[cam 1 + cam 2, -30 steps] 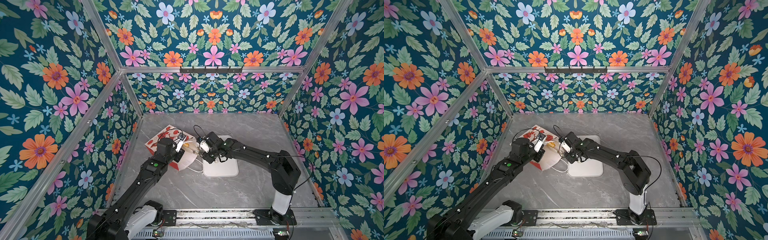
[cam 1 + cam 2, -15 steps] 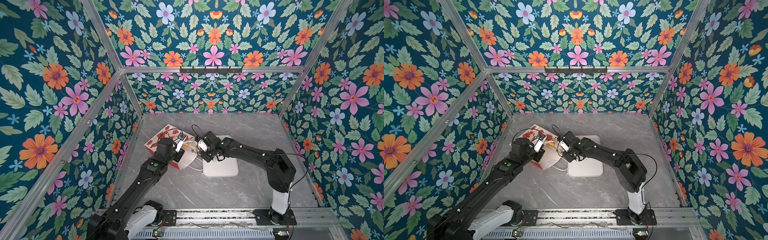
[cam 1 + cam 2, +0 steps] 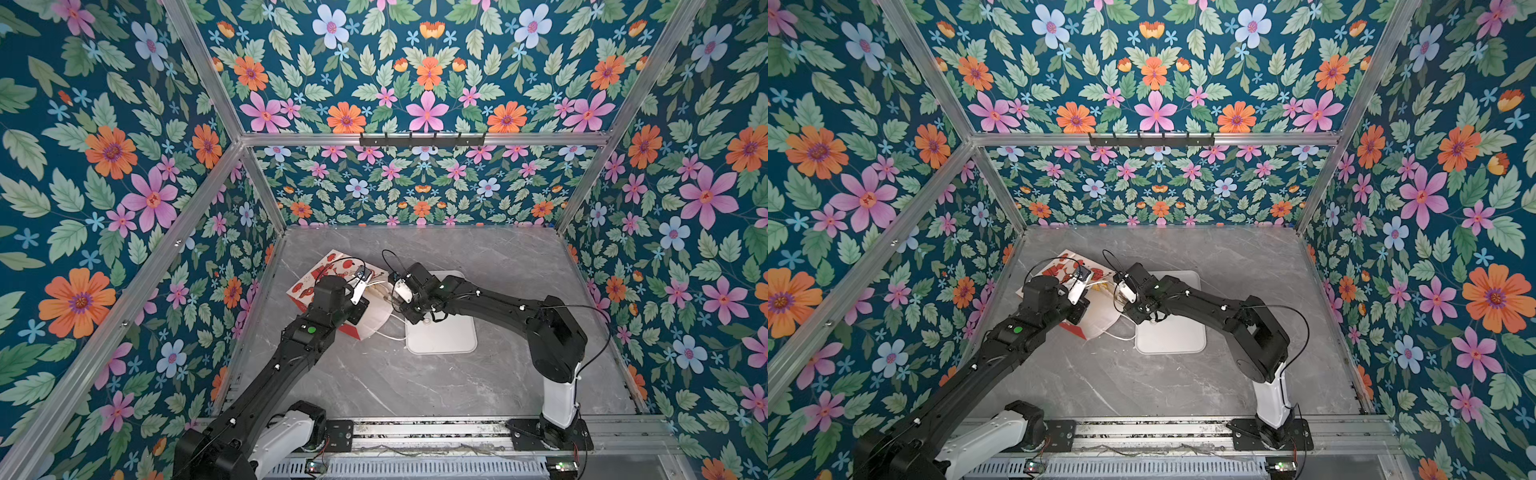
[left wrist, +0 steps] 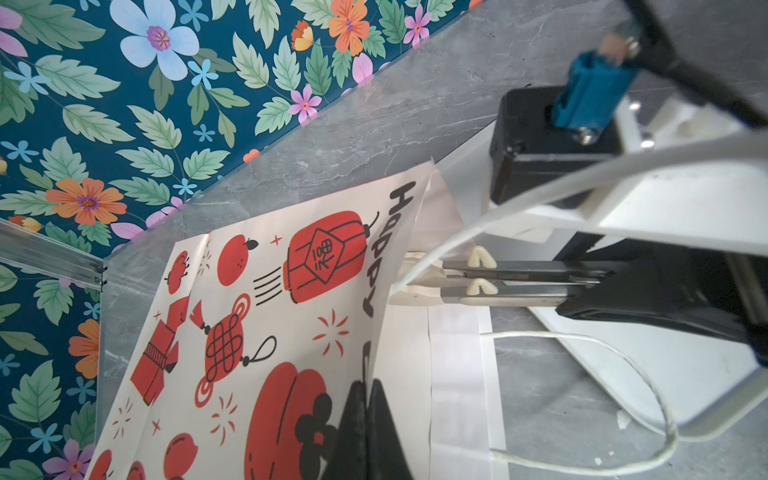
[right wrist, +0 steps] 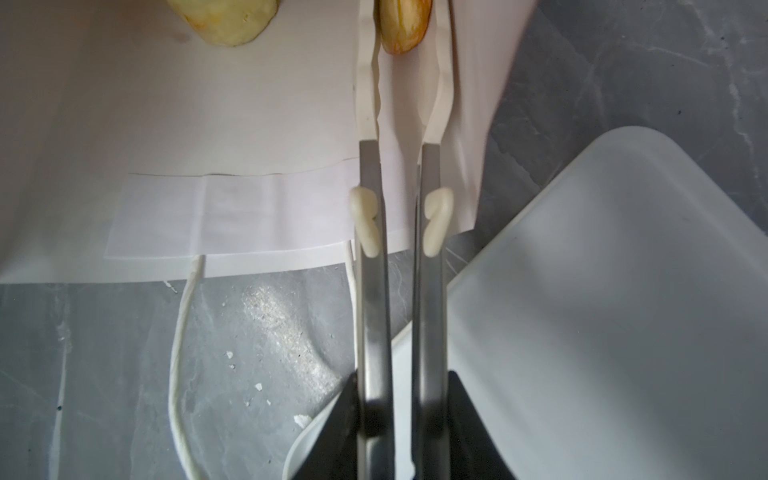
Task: Take the fake bread out of the paper bag
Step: 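Close the tongs on the orange pastry inside the bag with the right gripper, then pull the pastry out of the bag and over the white tray with the right gripper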
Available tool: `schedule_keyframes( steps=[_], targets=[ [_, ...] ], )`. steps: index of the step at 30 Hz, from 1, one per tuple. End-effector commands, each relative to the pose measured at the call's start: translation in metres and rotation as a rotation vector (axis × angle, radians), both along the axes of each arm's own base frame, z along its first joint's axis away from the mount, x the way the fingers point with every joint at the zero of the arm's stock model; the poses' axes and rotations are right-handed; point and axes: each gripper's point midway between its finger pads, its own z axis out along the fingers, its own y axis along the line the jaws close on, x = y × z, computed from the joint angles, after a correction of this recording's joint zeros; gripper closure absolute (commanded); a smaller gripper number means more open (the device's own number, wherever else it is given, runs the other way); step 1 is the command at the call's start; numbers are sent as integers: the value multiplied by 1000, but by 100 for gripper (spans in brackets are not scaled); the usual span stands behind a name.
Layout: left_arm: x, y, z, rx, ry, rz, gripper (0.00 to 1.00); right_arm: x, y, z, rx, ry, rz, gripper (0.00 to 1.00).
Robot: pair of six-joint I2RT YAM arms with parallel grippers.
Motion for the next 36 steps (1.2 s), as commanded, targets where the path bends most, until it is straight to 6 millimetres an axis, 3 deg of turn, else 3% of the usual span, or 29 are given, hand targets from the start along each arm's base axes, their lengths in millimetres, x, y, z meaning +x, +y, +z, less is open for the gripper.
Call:
schedule_keyframes(
  steps=[1, 11, 12, 17, 31, 36],
  targets=[
    [6, 0, 13, -32, -38, 23, 100, -9, 4, 16, 53, 6, 37, 98],
    [14, 3, 18, -41, -47, 65, 100, -54, -33, 41, 53, 56, 71, 100],
    [16, 3, 17, -41, -44, 67, 100, -58, -38, 53, 70, 43, 70, 100],
    [22, 2, 16, -42, -31, 87, 100, -74, -60, 68, 62, 42, 42, 100],
    [40, 12, 17, -33, -24, 192, 100, -129, -148, 105, 61, 11, -104, 100],
    [42, 16, 17, -27, -27, 221, 100, -132, -190, 108, -30, -36, -241, 100]
  ],
)
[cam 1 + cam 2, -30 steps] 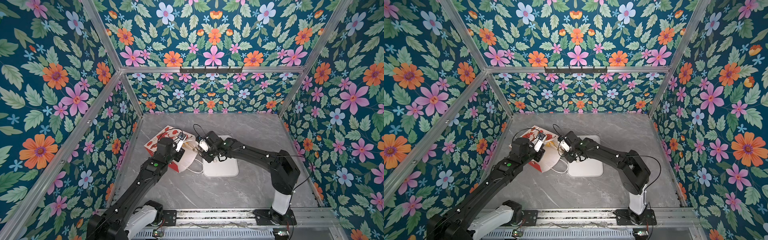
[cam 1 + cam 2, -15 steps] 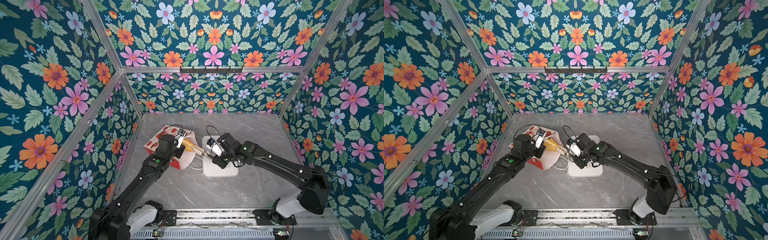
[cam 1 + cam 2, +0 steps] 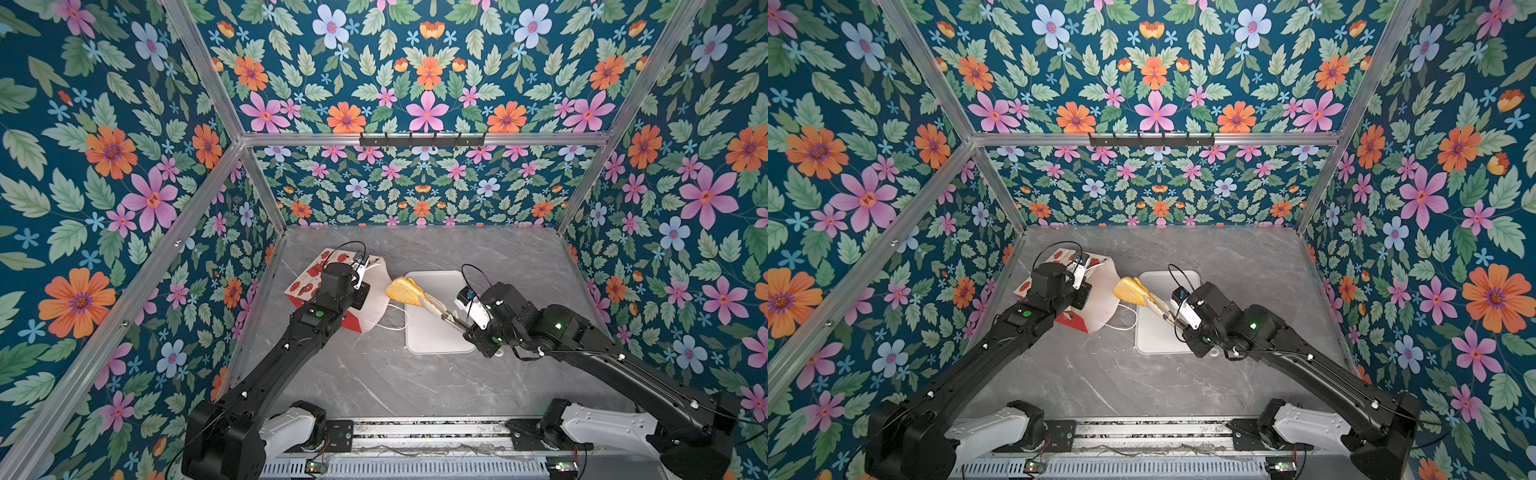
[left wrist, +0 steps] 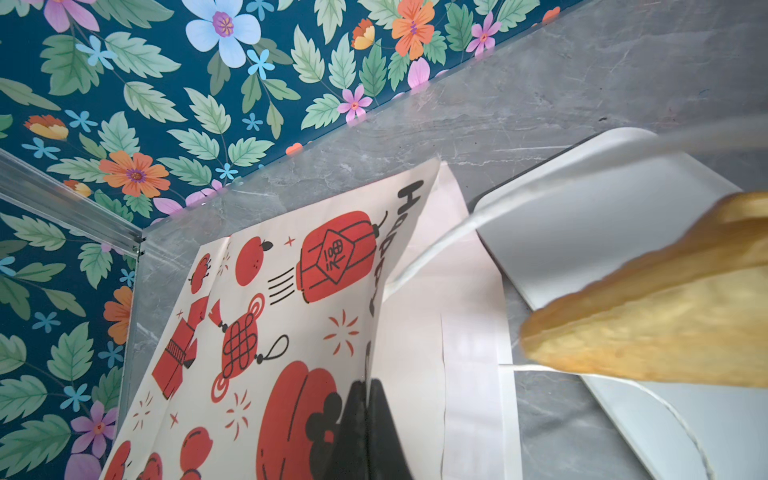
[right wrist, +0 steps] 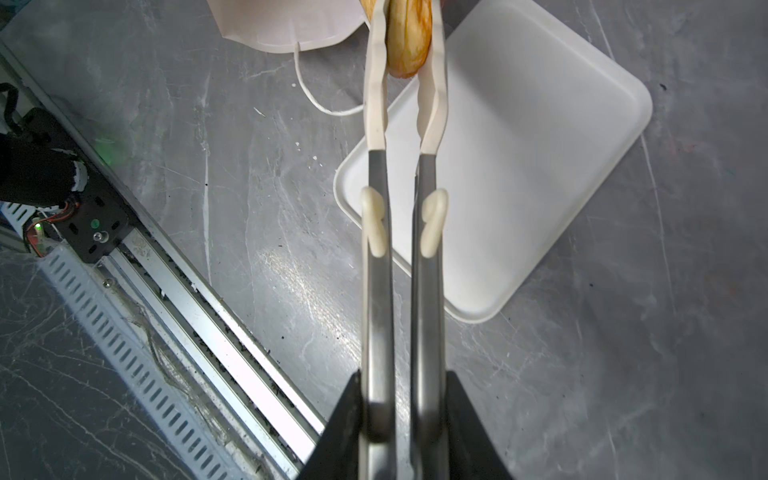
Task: Take the fake bread out of the paper bag
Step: 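Pull the pastry out of the bag and over the white tray with the right gripper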
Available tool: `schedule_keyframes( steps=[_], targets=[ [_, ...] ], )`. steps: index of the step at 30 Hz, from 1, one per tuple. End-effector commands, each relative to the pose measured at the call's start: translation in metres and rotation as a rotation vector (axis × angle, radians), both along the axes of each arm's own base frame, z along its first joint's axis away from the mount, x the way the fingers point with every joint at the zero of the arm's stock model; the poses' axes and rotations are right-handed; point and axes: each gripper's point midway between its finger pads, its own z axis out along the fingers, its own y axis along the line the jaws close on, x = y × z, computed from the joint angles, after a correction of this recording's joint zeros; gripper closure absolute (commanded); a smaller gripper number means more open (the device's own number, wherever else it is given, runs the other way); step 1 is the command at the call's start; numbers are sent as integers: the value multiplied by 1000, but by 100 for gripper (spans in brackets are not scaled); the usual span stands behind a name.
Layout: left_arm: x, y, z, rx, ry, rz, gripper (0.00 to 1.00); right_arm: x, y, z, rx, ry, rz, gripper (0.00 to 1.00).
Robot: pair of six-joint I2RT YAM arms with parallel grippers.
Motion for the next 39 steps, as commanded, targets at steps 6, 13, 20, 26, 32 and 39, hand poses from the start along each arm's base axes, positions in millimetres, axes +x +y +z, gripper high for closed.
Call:
schedule_keyframes(
  steps=[6, 13, 20, 26, 32, 39],
  targets=[
    [3, 6, 6, -9, -21, 40, 100, 19, -62, -14, -295, -67, -235, 100],
    [-2, 7, 9, -15, -33, 37, 100, 48, -75, -28, -487, -147, -319, 100],
    [-4, 8, 10, -15, -37, 39, 100, 52, -68, -42, -508, -172, -306, 100],
    [-3, 8, 9, -12, -36, 39, 100, 30, -54, -58, -432, -87, -277, 100],
    [-3, 9, 8, -10, -32, 40, 100, 18, -39, -73, -452, -52, -239, 100],
    [-4, 9, 8, -10, -34, 41, 100, 5, -25, -86, -467, 22, -214, 100]
  ],
)
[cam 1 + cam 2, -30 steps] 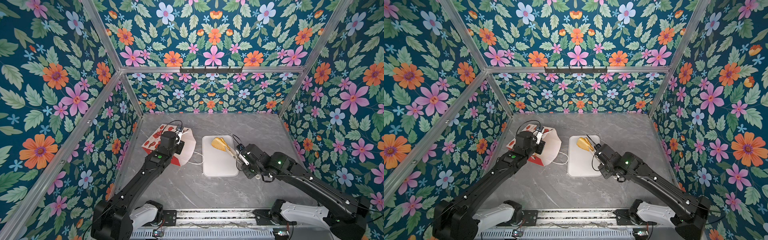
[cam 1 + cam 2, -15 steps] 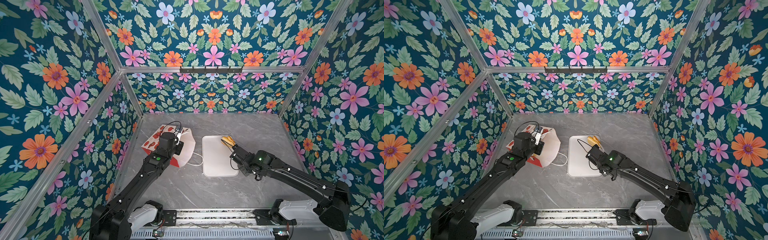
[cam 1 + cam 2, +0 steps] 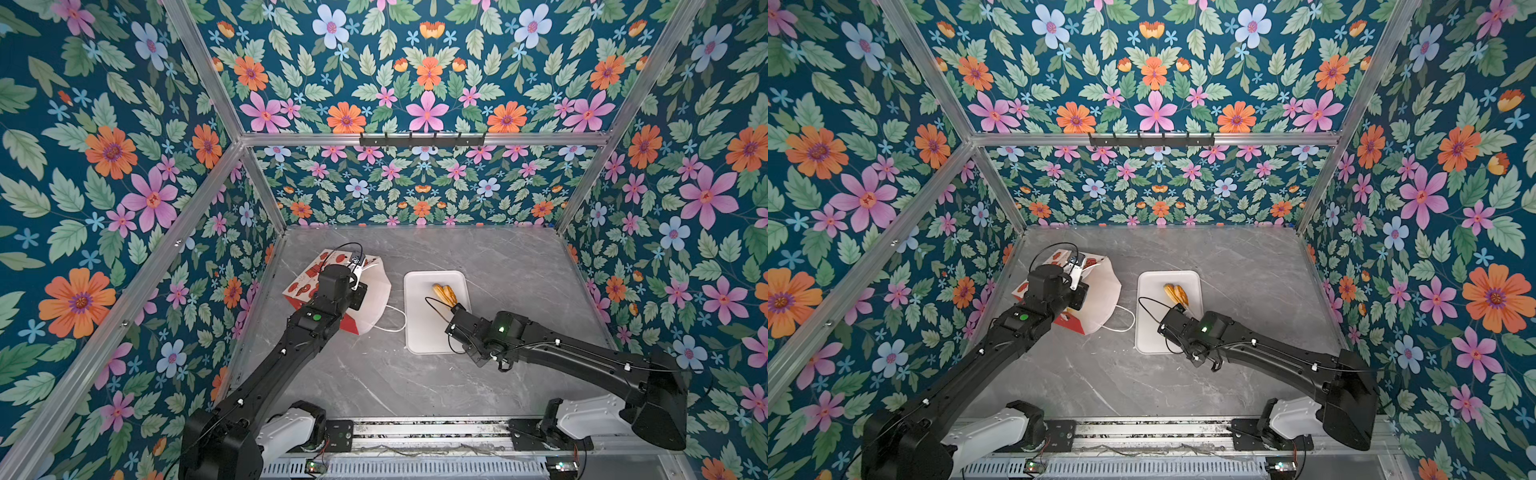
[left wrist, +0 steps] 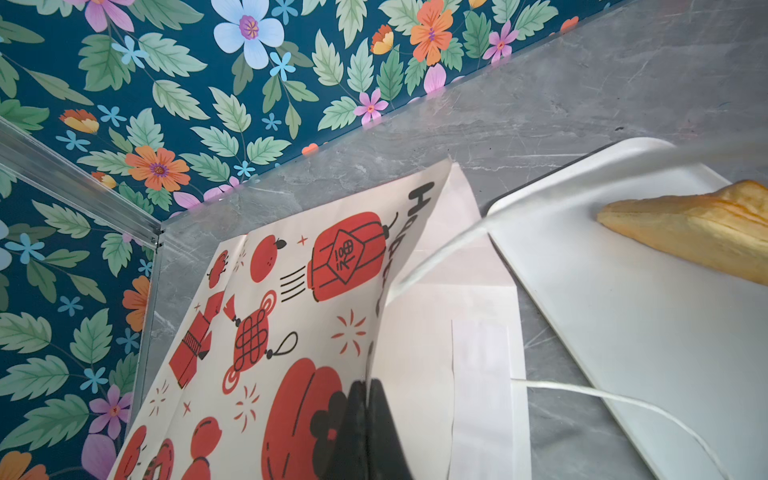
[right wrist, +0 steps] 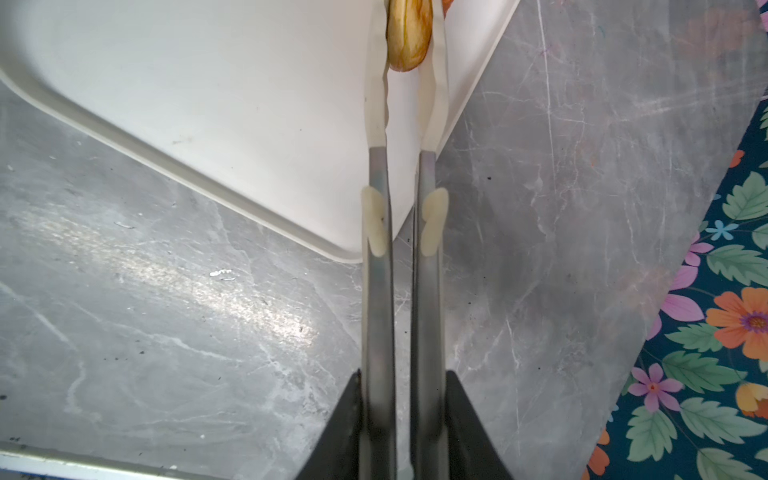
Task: Take the fake bread out of the paper bag
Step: 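Pull the pastry out of the bag and over the white tray with the right gripper, then lower the pastry onto the white tray and open the tongs with the right gripper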
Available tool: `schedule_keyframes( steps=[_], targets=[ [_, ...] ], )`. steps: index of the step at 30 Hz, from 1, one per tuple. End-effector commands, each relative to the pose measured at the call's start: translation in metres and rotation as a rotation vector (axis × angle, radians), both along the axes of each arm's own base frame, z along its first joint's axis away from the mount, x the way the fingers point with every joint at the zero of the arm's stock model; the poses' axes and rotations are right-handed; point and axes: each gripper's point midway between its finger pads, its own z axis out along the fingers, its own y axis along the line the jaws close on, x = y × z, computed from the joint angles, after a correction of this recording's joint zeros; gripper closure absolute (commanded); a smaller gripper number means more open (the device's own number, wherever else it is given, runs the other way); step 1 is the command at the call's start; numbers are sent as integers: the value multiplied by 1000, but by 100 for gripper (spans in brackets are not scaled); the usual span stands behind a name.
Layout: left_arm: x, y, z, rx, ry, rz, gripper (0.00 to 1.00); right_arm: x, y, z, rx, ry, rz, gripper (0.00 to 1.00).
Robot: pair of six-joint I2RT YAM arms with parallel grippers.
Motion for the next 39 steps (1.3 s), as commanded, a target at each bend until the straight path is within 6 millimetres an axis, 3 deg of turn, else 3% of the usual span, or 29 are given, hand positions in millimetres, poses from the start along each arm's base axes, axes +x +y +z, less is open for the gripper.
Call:
schedule_keyframes(
  steps=[1, 5, 16, 25, 27, 39],
  targets=[
    [1, 2, 3, 0, -14, 11, 100, -7, 5, -2, 27, 33, -24, 97],
    [1, 2, 2, 2, -13, 9, 100, -12, 12, -5, 48, 44, -17, 88],
    [0, 2, 1, 4, -9, 7, 100, -12, 30, -10, 129, 55, -12, 78],
    [0, 2, 1, 4, -10, 8, 100, -11, 29, -5, 146, 46, -27, 73],
    [0, 2, 2, 4, -12, 9, 100, -11, 29, -4, 151, 44, -29, 67],
    [-1, 2, 0, 6, -9, 8, 100, -12, 39, 2, 213, 49, -22, 67]
  ],
)
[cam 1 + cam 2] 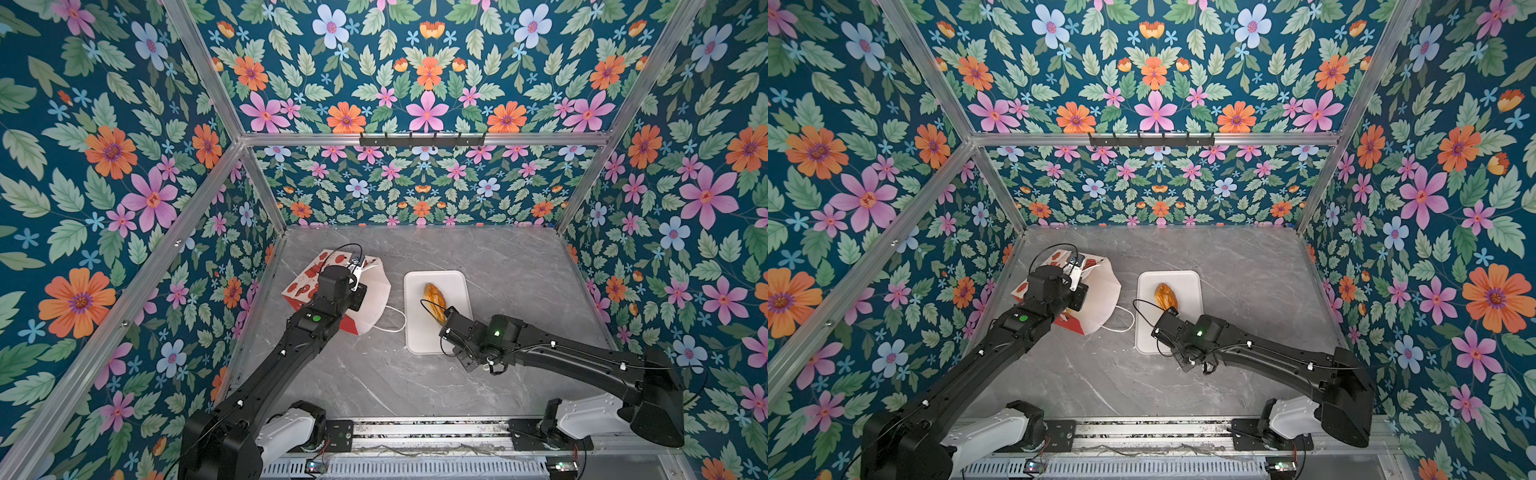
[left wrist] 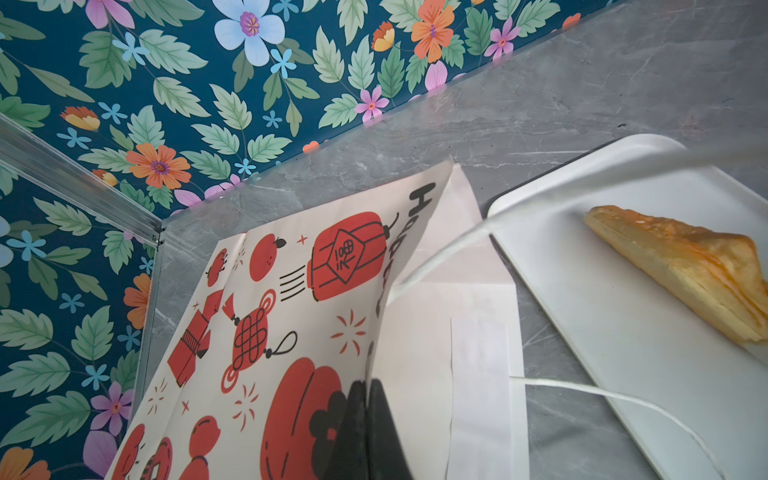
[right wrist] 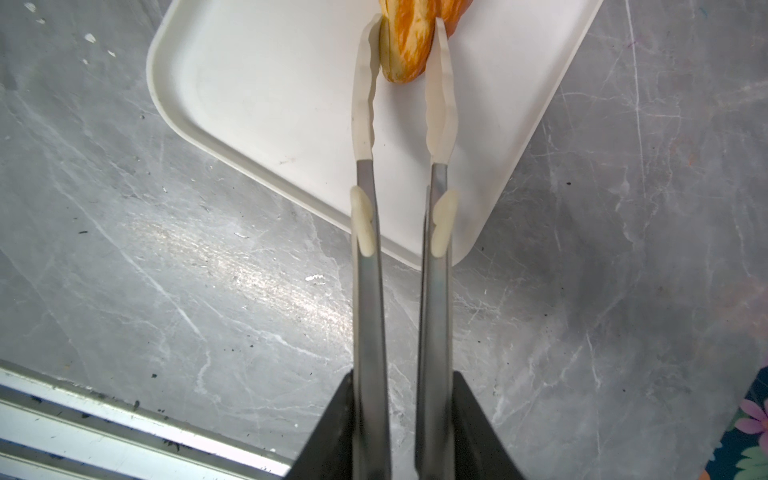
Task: Take the fake bread out of the paper bag
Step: 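Lower the pastry onto the white tray and open the tongs with the right gripper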
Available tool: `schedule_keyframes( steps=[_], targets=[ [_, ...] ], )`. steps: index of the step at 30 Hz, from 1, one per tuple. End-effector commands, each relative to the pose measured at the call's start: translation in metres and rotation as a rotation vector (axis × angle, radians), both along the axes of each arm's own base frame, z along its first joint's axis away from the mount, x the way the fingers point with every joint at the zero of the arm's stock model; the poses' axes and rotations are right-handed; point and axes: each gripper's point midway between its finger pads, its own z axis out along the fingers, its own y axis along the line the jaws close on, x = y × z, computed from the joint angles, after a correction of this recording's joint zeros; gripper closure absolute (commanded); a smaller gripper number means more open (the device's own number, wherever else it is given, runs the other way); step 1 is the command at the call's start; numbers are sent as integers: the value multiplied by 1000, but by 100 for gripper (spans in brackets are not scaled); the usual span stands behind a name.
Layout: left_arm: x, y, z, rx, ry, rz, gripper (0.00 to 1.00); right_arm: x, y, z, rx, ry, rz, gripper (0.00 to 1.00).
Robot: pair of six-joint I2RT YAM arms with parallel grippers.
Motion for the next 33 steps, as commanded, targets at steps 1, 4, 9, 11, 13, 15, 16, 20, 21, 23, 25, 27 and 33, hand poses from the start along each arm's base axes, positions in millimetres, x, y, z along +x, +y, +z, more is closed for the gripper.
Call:
schedule_keyframes(
  steps=[1, 4, 9, 11, 13, 15, 16, 20, 21, 23, 25, 27, 33],
  targets=[
    [0, 1, 3, 2, -13, 5, 100, 0, 13, 8, 83, -2, -2, 67],
    [0, 2, 4, 2, -14, 6, 100, -4, 24, 14, 153, 17, 14, 67],
    [0, 2, 4, 3, -15, 5, 100, -5, 27, 20, 194, 11, 16, 66],
    [0, 1, 5, 0, -17, 3, 100, -6, 27, 20, 192, 15, 17, 67],
    [0, 1, 5, 1, -15, 3, 100, -7, 27, 22, 201, 14, 18, 66],
    [0, 1, 5, 1, -16, 3, 100, -6, 26, 23, 204, 7, 17, 66],
    [-1, 1, 5, 0, -16, 2, 100, -6, 25, 23, 203, 5, 16, 66],
    [-1, 1, 5, 0, -17, -1, 100, -8, 22, 20, 186, 14, 20, 65],
    [-1, 1, 5, 0, -16, 0, 100, -8, 23, 20, 187, 13, 21, 64],
    [-1, 0, 5, -3, -17, -3, 100, -7, 25, 20, 190, 13, 22, 64],
    [-1, 1, 5, -2, -17, -1, 100, -6, 27, 20, 199, 11, 26, 63],
    [-1, 1, 5, -3, -17, -2, 100, -6, 31, 21, 207, 15, 34, 63],
    [-1, 1, 5, -1, -15, -2, 100, -4, 28, 26, 204, -1, 30, 62]
  ],
)
